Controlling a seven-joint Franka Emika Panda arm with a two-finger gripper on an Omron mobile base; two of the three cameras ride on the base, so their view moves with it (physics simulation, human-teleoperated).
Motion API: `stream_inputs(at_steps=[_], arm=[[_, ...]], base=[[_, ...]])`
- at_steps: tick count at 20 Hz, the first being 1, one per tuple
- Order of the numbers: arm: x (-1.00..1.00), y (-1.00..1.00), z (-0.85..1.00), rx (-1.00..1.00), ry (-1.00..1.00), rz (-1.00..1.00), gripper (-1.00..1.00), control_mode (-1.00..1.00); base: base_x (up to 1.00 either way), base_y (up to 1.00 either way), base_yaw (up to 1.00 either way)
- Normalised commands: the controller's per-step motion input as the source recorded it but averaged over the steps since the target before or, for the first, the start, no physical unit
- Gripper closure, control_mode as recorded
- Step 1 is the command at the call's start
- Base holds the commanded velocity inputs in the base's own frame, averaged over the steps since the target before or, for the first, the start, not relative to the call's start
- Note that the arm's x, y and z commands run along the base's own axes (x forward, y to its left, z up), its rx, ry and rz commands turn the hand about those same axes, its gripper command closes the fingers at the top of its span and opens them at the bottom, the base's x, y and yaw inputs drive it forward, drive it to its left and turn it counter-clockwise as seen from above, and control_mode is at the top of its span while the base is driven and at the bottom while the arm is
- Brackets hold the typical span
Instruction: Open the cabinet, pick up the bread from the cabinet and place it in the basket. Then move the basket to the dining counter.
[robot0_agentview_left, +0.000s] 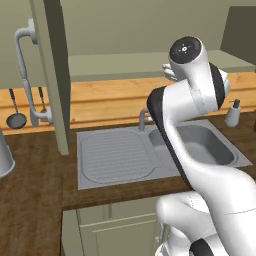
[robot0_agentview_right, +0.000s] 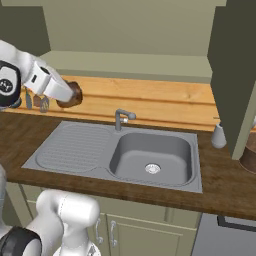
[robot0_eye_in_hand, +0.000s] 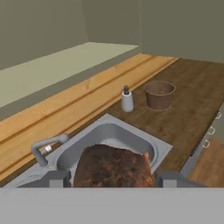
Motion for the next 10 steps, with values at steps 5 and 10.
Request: stream_inputs(at_steps=[5, 10], arm=[[-0.74, -0.2, -0.13, 0.0, 0.0, -0.09, 1.0, -1.0], [-0.83, 0.04, -0.05, 0.01, 0.0, -0.04, 1.0, -1.0]], base=[[0.0, 0.0, 0.0], [0.0, 0.0, 0.0]])
